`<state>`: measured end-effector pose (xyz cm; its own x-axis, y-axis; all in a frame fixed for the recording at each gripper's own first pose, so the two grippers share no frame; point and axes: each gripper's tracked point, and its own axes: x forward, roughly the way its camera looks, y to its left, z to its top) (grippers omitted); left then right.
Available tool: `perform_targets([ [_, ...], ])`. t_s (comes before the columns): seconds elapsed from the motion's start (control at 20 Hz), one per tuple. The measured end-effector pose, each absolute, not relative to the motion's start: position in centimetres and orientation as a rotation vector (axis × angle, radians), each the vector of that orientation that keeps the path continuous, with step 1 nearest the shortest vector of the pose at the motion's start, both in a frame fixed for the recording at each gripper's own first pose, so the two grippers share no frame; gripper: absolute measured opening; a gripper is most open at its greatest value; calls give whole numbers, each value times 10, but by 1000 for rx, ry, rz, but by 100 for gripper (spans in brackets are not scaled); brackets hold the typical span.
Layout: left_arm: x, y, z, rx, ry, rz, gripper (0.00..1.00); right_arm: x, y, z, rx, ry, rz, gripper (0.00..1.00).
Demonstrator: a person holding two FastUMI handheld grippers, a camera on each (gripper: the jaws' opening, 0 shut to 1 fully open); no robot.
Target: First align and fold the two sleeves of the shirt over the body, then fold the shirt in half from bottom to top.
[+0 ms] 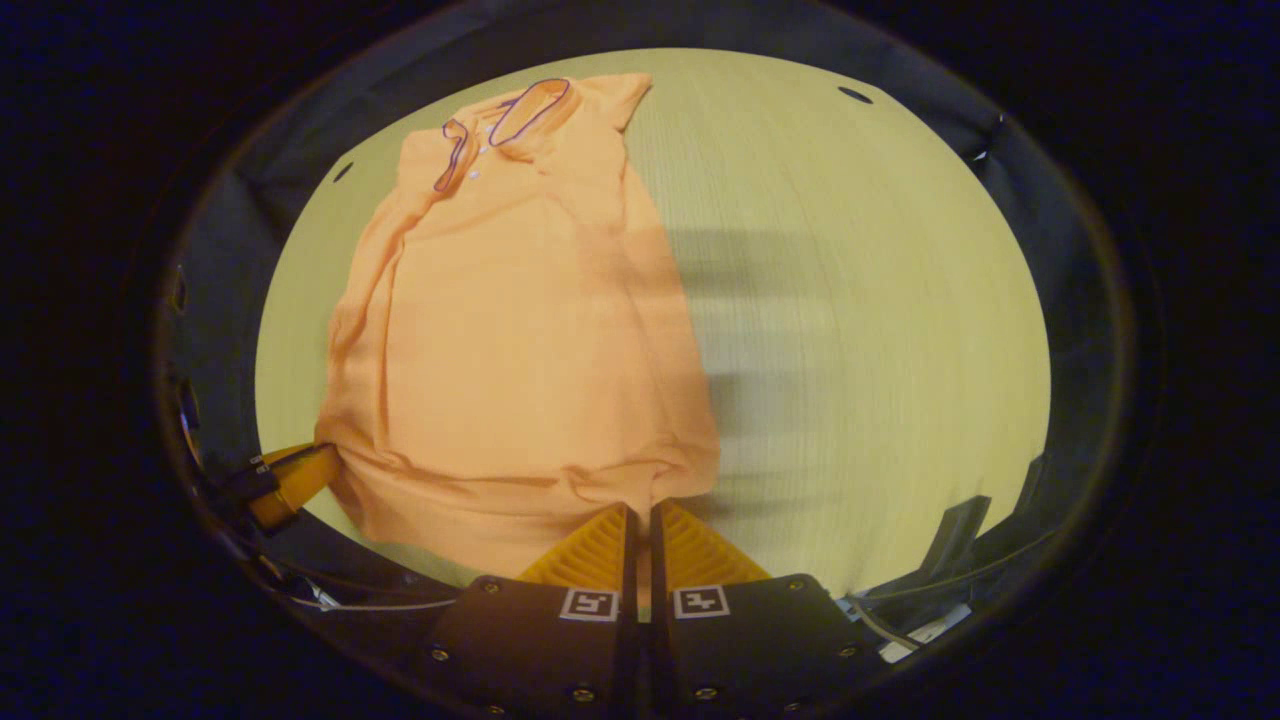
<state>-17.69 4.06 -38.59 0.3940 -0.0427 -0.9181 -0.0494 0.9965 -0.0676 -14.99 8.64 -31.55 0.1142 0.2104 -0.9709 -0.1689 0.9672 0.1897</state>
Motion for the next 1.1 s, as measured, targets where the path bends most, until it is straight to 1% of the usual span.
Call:
perform_targets([
  [0.35,-91,47,-335,-95,1032,13,6,-49,107,-268,57,1278,290,6],
  [0.65,-10,70,-286,-99,927,20,7,48,125,-224,108,1157,293,6],
  [0.9,49,85,-263,-94,867,22,6,108,131,-196,145,1096,288,6],
  [1.1,92,91,-257,-96,832,23,6,156,142,-192,178,1065,280,6],
])
